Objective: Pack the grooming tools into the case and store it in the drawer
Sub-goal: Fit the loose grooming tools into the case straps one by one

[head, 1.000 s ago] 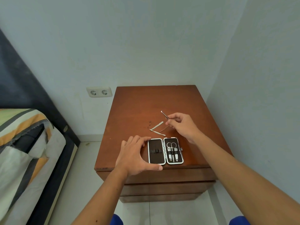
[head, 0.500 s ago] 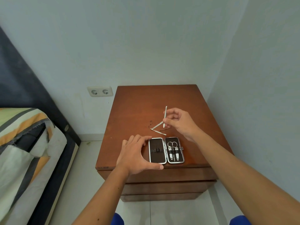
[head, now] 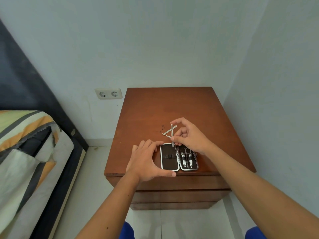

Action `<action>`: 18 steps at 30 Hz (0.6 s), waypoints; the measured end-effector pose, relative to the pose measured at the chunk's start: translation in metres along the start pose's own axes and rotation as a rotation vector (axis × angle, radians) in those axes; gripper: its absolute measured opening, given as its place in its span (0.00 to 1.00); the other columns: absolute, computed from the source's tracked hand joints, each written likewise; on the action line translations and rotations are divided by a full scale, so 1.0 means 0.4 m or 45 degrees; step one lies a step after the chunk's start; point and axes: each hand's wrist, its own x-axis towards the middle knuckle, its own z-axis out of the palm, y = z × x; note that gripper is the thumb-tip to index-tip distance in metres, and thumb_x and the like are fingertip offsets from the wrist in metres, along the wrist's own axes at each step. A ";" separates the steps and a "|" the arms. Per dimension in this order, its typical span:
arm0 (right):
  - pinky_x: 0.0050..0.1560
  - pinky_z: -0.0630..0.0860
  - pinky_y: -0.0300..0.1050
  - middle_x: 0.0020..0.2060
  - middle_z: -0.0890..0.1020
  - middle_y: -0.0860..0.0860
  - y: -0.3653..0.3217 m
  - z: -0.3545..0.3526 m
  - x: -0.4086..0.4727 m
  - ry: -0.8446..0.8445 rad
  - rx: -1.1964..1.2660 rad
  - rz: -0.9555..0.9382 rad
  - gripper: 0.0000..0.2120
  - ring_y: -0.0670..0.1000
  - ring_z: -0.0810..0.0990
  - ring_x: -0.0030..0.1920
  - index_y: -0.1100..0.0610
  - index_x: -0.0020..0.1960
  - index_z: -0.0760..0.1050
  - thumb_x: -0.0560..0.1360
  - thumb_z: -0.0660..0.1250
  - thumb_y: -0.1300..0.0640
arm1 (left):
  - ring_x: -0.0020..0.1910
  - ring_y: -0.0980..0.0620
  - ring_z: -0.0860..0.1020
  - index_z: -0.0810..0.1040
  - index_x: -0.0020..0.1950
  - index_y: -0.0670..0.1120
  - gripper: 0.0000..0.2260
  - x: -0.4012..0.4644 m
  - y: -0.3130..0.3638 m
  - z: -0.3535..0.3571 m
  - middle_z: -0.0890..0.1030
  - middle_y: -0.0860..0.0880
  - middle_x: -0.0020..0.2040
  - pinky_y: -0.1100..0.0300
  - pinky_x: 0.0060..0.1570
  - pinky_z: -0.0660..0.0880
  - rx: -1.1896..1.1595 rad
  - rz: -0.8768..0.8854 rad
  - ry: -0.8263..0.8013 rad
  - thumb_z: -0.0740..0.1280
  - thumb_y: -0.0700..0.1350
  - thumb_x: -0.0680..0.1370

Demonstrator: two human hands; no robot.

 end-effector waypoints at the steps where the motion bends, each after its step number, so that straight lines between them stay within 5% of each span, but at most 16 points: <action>1: 0.52 0.84 0.54 0.40 0.87 0.56 0.003 0.003 -0.003 -0.004 -0.018 -0.002 0.24 0.51 0.85 0.39 0.43 0.63 0.74 0.75 0.78 0.62 | 0.55 0.58 0.67 0.69 0.75 0.63 0.54 0.000 0.000 0.000 0.68 0.65 0.53 0.54 0.60 0.64 0.002 0.000 0.001 0.68 0.86 0.54; 9: 0.42 0.73 0.36 0.39 0.88 0.50 0.019 0.031 -0.024 -0.008 -0.134 -0.061 0.21 0.41 0.74 0.32 0.44 0.61 0.76 0.73 0.80 0.57 | 0.56 0.58 0.67 0.68 0.75 0.63 0.53 0.000 0.000 0.001 0.68 0.65 0.54 0.53 0.61 0.65 -0.004 -0.001 -0.001 0.68 0.85 0.55; 18: 0.49 0.72 0.33 0.51 0.77 0.44 0.039 0.029 -0.043 -0.045 -0.610 -0.214 0.27 0.42 0.77 0.47 0.48 0.65 0.80 0.68 0.82 0.46 | 0.55 0.59 0.67 0.69 0.74 0.63 0.53 -0.001 0.001 0.002 0.66 0.67 0.52 0.55 0.59 0.64 -0.011 -0.002 0.010 0.68 0.85 0.54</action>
